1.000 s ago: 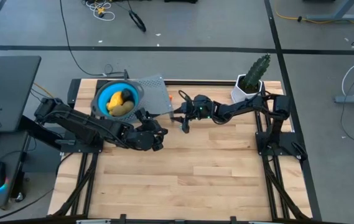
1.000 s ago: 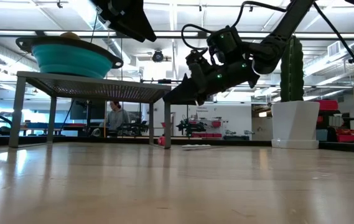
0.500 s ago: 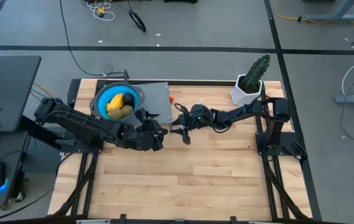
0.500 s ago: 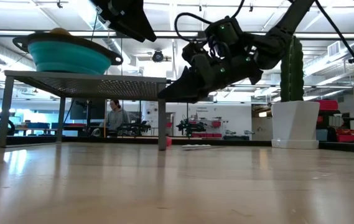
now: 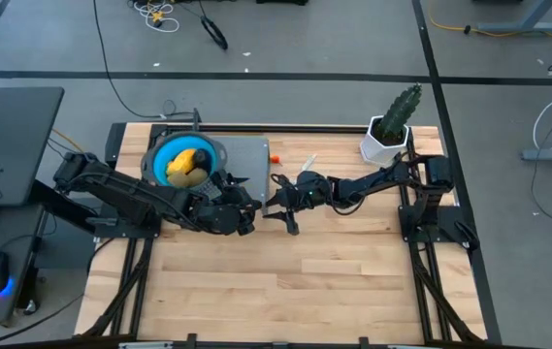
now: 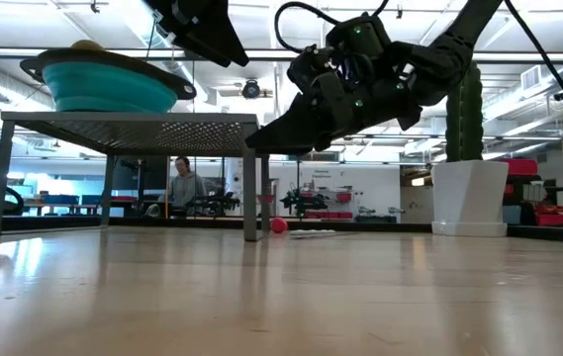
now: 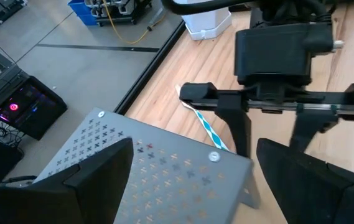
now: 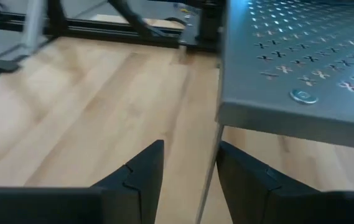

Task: Pick & Place Fruit
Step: Adjust the shelf, then put the orange pear into the blue strainer bowl

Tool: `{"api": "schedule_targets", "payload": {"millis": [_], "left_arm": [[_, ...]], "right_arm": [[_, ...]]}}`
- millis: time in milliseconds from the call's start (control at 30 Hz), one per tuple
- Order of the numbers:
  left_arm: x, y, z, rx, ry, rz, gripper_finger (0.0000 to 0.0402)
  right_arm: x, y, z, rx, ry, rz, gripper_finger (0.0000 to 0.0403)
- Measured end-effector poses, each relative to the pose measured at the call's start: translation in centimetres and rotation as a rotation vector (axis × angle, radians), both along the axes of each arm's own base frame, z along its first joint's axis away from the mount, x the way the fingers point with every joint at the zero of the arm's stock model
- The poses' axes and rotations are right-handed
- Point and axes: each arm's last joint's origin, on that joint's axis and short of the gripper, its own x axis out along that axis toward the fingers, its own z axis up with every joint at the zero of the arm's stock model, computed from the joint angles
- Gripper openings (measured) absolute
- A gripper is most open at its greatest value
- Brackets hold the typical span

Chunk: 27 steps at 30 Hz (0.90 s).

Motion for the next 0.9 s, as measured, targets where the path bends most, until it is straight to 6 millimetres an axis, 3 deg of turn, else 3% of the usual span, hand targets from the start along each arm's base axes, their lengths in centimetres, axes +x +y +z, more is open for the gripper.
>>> {"api": "schedule_targets", "payload": {"millis": [233,433,633,767,900], "left_arm": [[0.0,0.0,0.0,0.000,0.000,0.000,0.0350],[0.0,0.0,0.0,0.000,0.001,0.000,0.0350],[0.0,0.0,0.0,0.000,0.001,0.000,0.0350],[0.0,0.0,0.0,0.000,-0.001,0.000,0.0350],[0.0,0.0,0.0,-0.001,-0.002,0.000,0.0350]], "right_arm": [[-0.1,0.5,0.2,0.014,0.009,0.046,0.0155],[-0.7,0.2,1.9,0.002,-0.001,0.039,0.0174],[-2.6,-0.7,4.3,-0.108,0.078,-0.044,0.0206],[-4.1,-2.3,5.5,-0.216,0.149,-0.172,0.0214],[-4.8,-5.8,4.7,-0.211,0.212,-0.273,0.0215]]}}
